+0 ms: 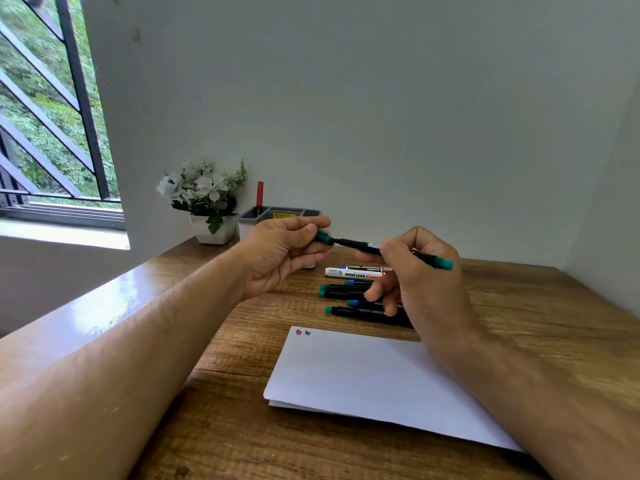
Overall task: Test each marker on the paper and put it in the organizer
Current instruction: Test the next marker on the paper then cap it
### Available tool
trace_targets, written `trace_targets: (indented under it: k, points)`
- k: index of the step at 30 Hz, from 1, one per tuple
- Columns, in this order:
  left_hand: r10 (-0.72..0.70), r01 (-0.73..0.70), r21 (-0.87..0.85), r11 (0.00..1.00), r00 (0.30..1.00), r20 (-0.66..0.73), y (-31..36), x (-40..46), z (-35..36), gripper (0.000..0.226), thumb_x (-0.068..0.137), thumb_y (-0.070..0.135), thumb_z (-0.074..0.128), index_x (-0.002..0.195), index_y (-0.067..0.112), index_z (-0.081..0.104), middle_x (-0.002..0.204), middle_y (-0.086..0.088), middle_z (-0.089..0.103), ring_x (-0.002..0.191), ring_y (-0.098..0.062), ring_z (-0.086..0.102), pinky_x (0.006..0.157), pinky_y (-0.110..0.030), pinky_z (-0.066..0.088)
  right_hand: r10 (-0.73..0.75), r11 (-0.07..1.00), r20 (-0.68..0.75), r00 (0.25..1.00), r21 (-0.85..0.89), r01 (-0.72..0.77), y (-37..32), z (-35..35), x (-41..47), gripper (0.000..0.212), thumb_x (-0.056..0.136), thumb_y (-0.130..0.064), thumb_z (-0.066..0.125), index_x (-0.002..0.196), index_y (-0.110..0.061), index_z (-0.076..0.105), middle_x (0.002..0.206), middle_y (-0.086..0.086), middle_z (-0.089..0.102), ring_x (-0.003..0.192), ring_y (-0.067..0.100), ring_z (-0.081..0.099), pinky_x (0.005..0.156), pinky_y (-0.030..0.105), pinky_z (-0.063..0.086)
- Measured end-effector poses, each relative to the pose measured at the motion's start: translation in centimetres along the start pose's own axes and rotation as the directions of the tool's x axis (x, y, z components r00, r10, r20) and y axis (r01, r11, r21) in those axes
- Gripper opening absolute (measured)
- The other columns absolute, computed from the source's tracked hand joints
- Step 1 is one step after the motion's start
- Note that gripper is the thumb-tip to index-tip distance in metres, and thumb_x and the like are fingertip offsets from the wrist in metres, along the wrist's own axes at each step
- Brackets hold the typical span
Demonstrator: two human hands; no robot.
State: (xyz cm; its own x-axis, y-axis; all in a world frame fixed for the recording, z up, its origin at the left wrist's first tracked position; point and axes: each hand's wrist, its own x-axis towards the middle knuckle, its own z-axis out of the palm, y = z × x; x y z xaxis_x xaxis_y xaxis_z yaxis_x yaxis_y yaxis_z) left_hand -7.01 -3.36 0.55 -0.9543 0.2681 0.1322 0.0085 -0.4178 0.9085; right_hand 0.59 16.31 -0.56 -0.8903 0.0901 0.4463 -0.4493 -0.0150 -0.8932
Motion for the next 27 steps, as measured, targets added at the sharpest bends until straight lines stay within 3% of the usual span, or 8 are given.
trace_targets:
  k: [8,10,13,15,18,22,24,27]
  points:
    - [-0.007,0.006,0.059,0.998,1.000,0.010,0.0,-0.1,0.1,0.026,0.084,0.008,0.061,0.107,0.003,0.071,0.099,-0.017,0.075,0.088,-0.020,0.074,0.077,-0.030,0.061,-0.038,0.997,0.010,0.999,-0.065,0.039,0.2,-0.1,0.1,0.011,0.092,-0.016,0.067,0.082,-0.014,0.062,0.081,0.003,0.079,0.043,0.017,0.062,0.035,0.026,0.044]
    - [-0.010,0.009,0.057,0.998,1.000,0.009,0.0,-0.1,0.1,0.028,0.082,0.009,0.062,0.108,0.004,0.071,0.097,-0.017,0.075,0.089,-0.021,0.074,0.075,-0.030,0.061,-0.070,0.994,-0.005,0.998,-0.085,0.069,0.3,-0.2,0.2,0.007,0.089,-0.013,0.071,0.084,-0.018,0.069,0.070,0.007,0.075,0.041,0.016,0.057,0.036,0.026,0.044]
    - [-0.002,0.002,0.031,1.000,1.000,-0.007,0.0,-0.1,0.1,0.028,0.081,0.007,0.063,0.108,0.006,0.069,0.094,-0.017,0.075,0.091,-0.025,0.074,0.072,-0.031,0.061,-0.084,0.995,0.005,0.996,-0.054,0.085,0.3,-0.4,0.4,0.019,0.087,-0.003,0.069,0.087,-0.021,0.075,0.052,0.009,0.062,0.045,0.025,0.054,0.040,0.028,0.046]
    - [0.018,-0.018,0.012,1.000,1.000,-0.007,0.1,-0.1,0.1,0.028,0.078,0.007,0.064,0.106,0.007,0.067,0.095,-0.017,0.075,0.089,-0.025,0.075,0.069,-0.031,0.061,-0.054,0.997,0.057,0.997,0.055,0.051,0.1,-0.5,0.3,0.018,0.086,-0.005,0.066,0.088,-0.018,0.077,0.061,0.010,0.066,0.050,0.029,0.058,0.042,0.028,0.047]
    - [0.041,-0.041,-0.006,0.999,0.999,0.003,0.1,-0.1,0.0,0.025,0.078,0.006,0.064,0.103,0.006,0.065,0.094,-0.016,0.076,0.084,-0.023,0.075,0.066,-0.030,0.061,-0.007,0.992,0.075,0.997,0.128,-0.002,0.0,-0.4,0.4,0.019,0.092,-0.006,0.060,0.090,-0.014,0.077,0.076,0.012,0.073,0.049,0.022,0.065,0.038,0.025,0.048]
    - [0.058,-0.058,0.001,0.998,0.998,0.012,0.0,-0.1,0.0,0.027,0.077,0.006,0.064,0.104,0.006,0.064,0.097,-0.018,0.075,0.087,-0.024,0.075,0.067,-0.031,0.061,0.057,0.998,0.007,0.998,-0.003,-0.057,0.2,-0.4,0.8,0.016,0.095,-0.005,0.063,0.094,-0.016,0.075,0.081,0.009,0.078,0.049,0.020,0.066,0.038,0.026,0.049]
    - [0.059,-0.060,0.028,0.998,0.998,0.030,0.0,-0.1,-0.1,0.029,0.076,0.008,0.065,0.105,0.006,0.067,0.100,-0.019,0.075,0.090,-0.025,0.074,0.069,-0.030,0.061,0.064,0.995,-0.026,0.998,-0.072,-0.066,0.4,-0.5,0.9,0.013,0.091,-0.006,0.068,0.091,-0.017,0.075,0.071,0.005,0.076,0.045,0.014,0.060,0.039,0.024,0.045]
    - [0.047,-0.050,0.053,0.997,0.997,0.054,0.0,-0.1,0.0,0.021,0.076,0.009,0.066,0.095,0.008,0.076,0.103,-0.020,0.074,0.090,-0.025,0.074,0.068,-0.029,0.061,-0.033,0.963,-0.088,0.996,-0.271,0.008,0.7,-0.5,1.3,0.004,0.085,-0.019,0.076,0.081,-0.021,0.075,0.065,-0.006,0.068,0.057,0.006,0.059,0.054,0.021,0.044]
